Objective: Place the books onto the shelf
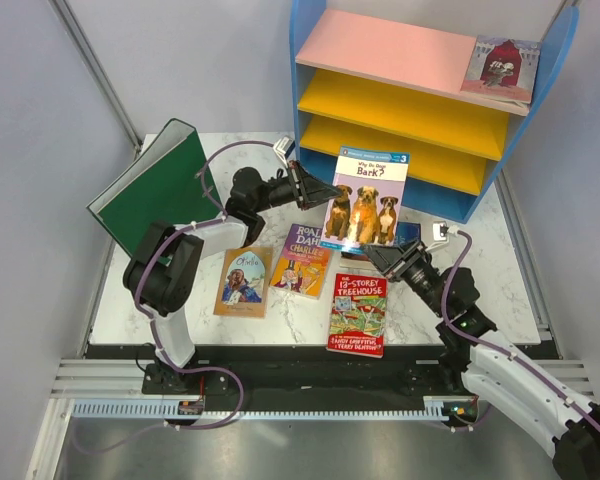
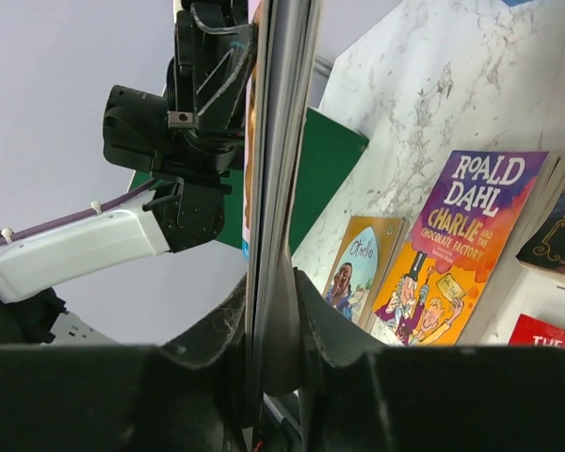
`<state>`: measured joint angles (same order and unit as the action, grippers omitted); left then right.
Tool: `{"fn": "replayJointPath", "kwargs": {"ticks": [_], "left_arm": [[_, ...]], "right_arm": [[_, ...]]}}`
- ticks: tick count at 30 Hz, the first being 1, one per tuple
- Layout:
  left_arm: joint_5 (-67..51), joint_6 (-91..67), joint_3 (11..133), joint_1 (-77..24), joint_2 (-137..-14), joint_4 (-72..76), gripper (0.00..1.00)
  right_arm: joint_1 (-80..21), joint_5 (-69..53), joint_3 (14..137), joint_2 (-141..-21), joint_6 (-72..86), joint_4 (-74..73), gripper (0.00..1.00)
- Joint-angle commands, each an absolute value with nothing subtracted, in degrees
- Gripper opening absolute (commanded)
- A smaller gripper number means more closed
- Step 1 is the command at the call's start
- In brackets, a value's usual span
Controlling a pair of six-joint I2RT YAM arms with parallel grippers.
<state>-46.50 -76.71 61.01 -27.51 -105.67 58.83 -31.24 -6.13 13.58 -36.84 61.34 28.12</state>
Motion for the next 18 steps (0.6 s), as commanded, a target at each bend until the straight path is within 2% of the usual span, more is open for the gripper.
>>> {"fn": "replayJointPath", "kwargs": {"ticks": [1, 3, 4, 6, 10, 13, 16, 18], "left_arm": [[-44.82, -75.76, 62.23, -27.6, -105.91, 62.67, 0.02], [-45.09, -75.76, 62.05, -27.6, -105.91, 62.67, 0.02], [-45.26, -75.67, 61.88, -27.6, -105.91, 62.75, 0.02], [-45.7, -75.32, 61.35, -27.6, -105.82, 62.67, 0.02], [-45.7, -72.17, 58.81, -27.6, -103.89, 60.04, 0.34], [-44.92, -65.85, 56.26, -27.6, -99.51, 52.58, 0.47], [-42.64, -53.58, 55.2, -27.68, -92.57, 40.03, 0.53], [-38.6, -47.67, 56.15, -27.95, -86.7, 26.59, 0.58]], "right_arm": [[-31.29, -4.31, 14.68, -36.73, 60.91, 26.28, 0.22], [-31.29, -4.48, 14.77, -37.26, 60.73, 26.8, 0.17], [-31.29, -4.74, 14.77, -37.7, 60.47, 27.24, 0.07], [-31.29, -4.92, 15.46, -38.05, 59.59, 27.33, 0.0], [-31.29, -4.22, 17.14, -38.15, 57.84, 25.84, 0.0], [-31.03, -3.69, 19.33, -38.23, 55.47, 23.82, 0.0], [-30.94, -3.6, 22.67, -39.11, 52.57, 20.49, 0.0], [-30.94, -3.87, 25.64, -40.07, 50.72, 18.11, 0.0]]}}
